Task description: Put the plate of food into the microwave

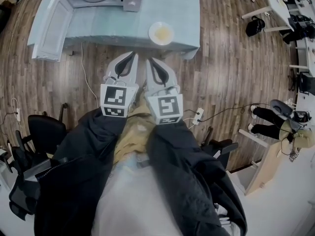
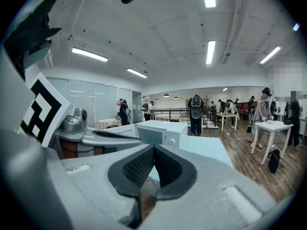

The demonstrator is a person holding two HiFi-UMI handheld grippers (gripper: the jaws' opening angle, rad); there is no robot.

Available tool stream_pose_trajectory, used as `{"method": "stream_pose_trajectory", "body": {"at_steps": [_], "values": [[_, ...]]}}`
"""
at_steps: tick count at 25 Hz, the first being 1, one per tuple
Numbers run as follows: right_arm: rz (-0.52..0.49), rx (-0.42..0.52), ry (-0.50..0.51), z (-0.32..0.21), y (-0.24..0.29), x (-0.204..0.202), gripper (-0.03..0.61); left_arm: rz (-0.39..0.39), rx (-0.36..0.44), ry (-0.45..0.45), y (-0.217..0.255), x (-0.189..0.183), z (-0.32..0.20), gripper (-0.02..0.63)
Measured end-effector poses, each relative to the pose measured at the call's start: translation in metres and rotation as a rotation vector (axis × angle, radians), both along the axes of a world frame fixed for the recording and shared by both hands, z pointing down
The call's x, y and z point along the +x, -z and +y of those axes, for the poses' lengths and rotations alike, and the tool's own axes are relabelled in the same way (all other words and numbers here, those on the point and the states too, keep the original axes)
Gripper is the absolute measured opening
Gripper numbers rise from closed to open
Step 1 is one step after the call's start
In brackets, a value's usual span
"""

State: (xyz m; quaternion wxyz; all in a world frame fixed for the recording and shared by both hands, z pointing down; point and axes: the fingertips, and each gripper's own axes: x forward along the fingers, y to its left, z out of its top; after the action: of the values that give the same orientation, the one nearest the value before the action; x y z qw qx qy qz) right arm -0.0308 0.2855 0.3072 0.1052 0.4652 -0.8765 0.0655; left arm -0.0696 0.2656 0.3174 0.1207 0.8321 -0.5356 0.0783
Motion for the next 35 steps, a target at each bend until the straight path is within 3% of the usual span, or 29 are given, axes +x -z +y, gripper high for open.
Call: {"method": "stream_pose_trajectory", "body": {"at_steps": [11, 15, 23, 35], "values": [[0.012, -0.048, 0.102, -0.065, -0.025, 0.005, -0.005, -0.016, -0.058, 0.051, -0.016, 0.008, -0.069, -0.005], [0.006, -0.107, 0.124, -0.096, -0.044, 0.022, -0.005, -0.014, -0.106, 0.062, -0.031, 0.02, -0.104, -0.005], [-0.024, -0.218, 0.14, -0.146, -0.082, 0.056, -0.005, -0.034, -0.269, 0.057, -0.086, 0.054, -0.145, -0.005], [-0.071, -0.5, 0.206, -0.168, -0.174, 0.079, -0.005, -0.077, -0.53, 0.054, -0.174, 0.07, -0.142, -0.005]]}}
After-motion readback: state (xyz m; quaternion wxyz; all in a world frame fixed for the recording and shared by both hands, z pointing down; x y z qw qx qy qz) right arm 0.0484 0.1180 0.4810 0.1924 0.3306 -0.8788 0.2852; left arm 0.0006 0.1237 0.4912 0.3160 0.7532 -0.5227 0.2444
